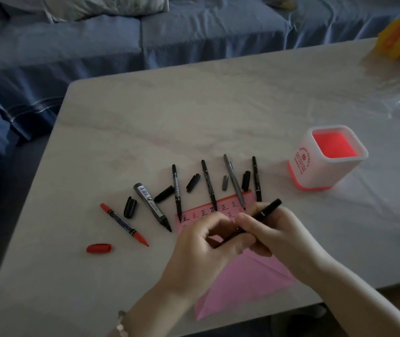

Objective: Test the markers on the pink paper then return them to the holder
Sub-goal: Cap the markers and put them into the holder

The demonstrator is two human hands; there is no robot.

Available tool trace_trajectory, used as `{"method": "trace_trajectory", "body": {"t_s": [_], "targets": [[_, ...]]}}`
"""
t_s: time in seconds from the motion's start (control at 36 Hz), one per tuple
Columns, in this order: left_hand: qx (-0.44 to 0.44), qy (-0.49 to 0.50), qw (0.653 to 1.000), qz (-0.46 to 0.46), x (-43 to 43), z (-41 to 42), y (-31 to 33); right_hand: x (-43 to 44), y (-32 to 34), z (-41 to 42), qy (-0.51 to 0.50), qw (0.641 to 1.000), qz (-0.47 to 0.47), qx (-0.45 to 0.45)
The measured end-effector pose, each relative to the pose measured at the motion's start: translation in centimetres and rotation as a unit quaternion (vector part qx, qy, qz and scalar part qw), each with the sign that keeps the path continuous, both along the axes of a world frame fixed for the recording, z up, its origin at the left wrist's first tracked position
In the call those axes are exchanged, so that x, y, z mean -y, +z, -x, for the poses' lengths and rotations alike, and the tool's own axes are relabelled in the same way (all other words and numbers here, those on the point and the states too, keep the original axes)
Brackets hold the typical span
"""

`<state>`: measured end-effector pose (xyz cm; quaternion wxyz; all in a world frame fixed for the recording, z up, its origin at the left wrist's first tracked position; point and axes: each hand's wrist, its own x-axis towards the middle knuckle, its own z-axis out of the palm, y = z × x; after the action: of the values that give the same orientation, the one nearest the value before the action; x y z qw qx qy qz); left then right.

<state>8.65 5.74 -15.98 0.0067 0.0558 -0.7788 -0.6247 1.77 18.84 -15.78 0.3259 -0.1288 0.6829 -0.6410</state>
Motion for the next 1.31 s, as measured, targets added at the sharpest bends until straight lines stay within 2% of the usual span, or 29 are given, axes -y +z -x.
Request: {"method": "trace_trajectory", "body": {"t_s": [0.08, 0.19, 0.28, 0.36, 0.47, 0.58, 0.64, 0.69, 0.78, 0.83, 0.89, 1.0, 1.08, 1.19, 1.31], "targets": [[-0.016, 0.032, 0.999, 0.006, -0.1, 0.7, 0.0, 0.1, 0.0, 0.7, -0.041, 0.999, 0.009, 0.015], [-0.035, 0.039, 0.997, 0.064, 0.5, 1.3, 0.1, 0.1, -0.4, 1.4, -0.116, 0.992, 0.032, 0.031], [-0.034, 0.031, 0.995, 0.094, 1.2, 1.3, -0.3, -0.3, -0.5, 1.9, -0.078, 0.997, 0.003, -0.01], [-0.037, 0.001, 0.988, 0.149, 1.6, 1.2, -0.4, -0.8, -0.3, 2.5, -0.006, 0.992, -0.078, -0.102], [-0.034, -0.043, 0.97, 0.238, 1.7, 1.8, -0.4, -1.7, 0.8, 3.1, 0.096, 0.938, -0.195, -0.27], [-0.053, -0.109, 0.94, 0.318, 0.4, 4.2, 0.4, -2.4, 2.4, 3.7, 0.154, 0.875, -0.234, -0.394], [-0.046, -0.097, 0.948, 0.299, -0.9, 5.8, 1.5, -3.6, 3.0, 4.5, 0.119, 0.857, -0.253, -0.433], [-0.041, -0.06, 0.957, 0.28, -2.6, 7.6, 2.5, -5.7, 3.6, 5.3, 0.062, 0.855, -0.265, -0.442], [-0.103, -0.017, 0.945, 0.309, -5.9, 10.5, 3.1, -10.3, 4.0, 6.1, -0.034, 0.837, -0.305, -0.454], [-0.123, -0.031, 0.945, 0.302, -8.9, 12.2, 3.4, -14.2, 4.0, 6.2, -0.126, 0.834, -0.331, -0.422], [-0.113, -0.093, 0.941, 0.305, -12.4, 13.3, 3.3, -18.7, 3.5, 5.8, -0.21, 0.828, -0.357, -0.378], [-0.078, -0.218, 0.903, 0.362, -19.1, 14.8, 1.9, -27.4, 1.0, 3.4, -0.36, 0.797, -0.379, -0.303], [-0.037, -0.272, 0.878, 0.392, -22.8, 15.3, 0.5, -33.3, -2.7, 0.3, -0.451, 0.764, -0.402, -0.226], [-0.017, -0.288, 0.868, 0.403, -25.5, 15.3, -1.0, -38.5, -9.3, -4.4, -0.503, 0.727, -0.464, -0.055], [-0.019, -0.283, 0.866, 0.413, -26.0, 14.8, -2.1, -39.5, -14.9, -7.5, -0.51, 0.713, -0.474, 0.08]]}}
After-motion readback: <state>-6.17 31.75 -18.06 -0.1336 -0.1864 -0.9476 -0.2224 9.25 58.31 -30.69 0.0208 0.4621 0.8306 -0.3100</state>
